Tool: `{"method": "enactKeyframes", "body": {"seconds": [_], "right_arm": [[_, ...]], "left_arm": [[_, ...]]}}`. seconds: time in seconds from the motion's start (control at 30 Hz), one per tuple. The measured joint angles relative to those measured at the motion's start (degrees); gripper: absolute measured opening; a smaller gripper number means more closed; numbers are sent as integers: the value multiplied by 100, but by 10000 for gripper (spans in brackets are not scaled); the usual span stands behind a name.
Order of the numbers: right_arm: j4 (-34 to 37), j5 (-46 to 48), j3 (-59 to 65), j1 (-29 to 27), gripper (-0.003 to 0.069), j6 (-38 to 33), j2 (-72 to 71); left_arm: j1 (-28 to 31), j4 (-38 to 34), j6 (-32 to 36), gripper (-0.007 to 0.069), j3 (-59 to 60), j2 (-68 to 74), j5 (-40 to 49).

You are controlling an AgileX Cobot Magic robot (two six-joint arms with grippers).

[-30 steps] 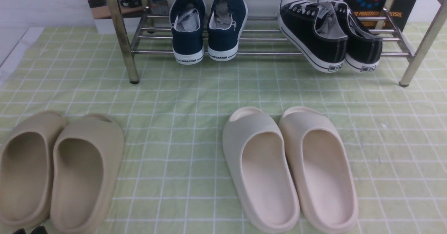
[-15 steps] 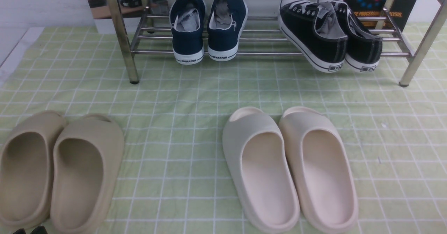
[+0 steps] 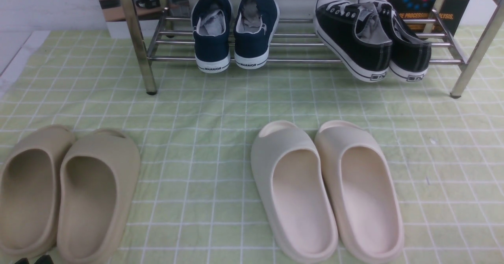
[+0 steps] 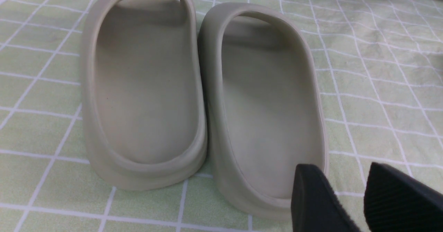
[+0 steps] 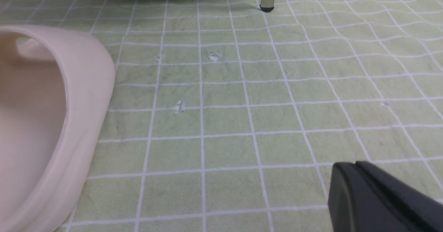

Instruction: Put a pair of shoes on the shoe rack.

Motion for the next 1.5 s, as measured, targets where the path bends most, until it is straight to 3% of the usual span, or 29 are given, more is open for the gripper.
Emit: {"method": "enactKeyframes", "body": {"seconds": [1.5], "right_arm": [[79,18,-7,-31,19,-36,0]], "left_arm": [[0,0,0,239,0,0,0]]}}
